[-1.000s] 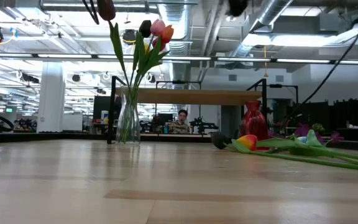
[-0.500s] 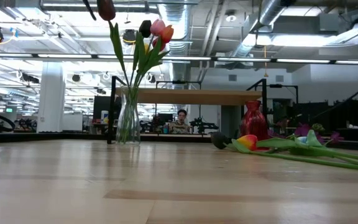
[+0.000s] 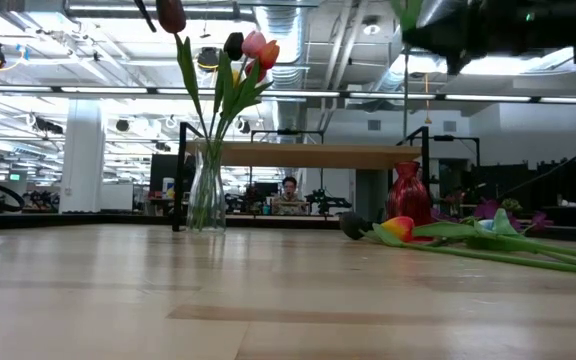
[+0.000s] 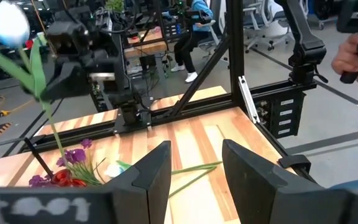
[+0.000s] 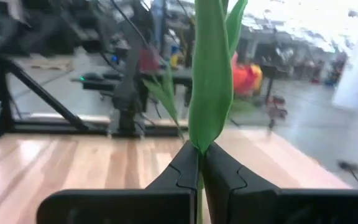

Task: Pick and place flowers into a vace then onto a shelf
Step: Put the left white flower into the red vase

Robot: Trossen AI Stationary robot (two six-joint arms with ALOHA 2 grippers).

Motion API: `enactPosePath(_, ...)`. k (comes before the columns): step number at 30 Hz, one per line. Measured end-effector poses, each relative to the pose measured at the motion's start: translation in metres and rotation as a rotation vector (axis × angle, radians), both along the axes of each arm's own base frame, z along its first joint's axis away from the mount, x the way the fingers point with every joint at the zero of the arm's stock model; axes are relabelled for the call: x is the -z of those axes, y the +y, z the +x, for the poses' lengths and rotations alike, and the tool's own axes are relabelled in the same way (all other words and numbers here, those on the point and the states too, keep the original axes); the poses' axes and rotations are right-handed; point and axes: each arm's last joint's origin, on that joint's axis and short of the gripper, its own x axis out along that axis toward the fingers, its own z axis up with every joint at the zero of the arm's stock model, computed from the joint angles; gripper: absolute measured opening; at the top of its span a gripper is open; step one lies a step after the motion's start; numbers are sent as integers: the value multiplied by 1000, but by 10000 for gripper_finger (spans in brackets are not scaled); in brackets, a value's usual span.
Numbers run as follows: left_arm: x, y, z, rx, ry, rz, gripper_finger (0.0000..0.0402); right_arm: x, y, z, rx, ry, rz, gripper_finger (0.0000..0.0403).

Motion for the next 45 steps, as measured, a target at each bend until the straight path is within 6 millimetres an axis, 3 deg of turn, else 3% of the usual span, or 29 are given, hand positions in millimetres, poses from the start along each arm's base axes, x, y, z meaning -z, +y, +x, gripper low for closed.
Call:
enactPosePath(6,0,0,0,0,0,0,135,11,-9,-3,53,-5,14,0)
enactPosePath(33,0,0,0,1,0,1,135,17,-29,-6,171,33,121,4)
enactPosePath(45,0,0,0,0,1,-2,135,33,-36,12,199,76,216,9)
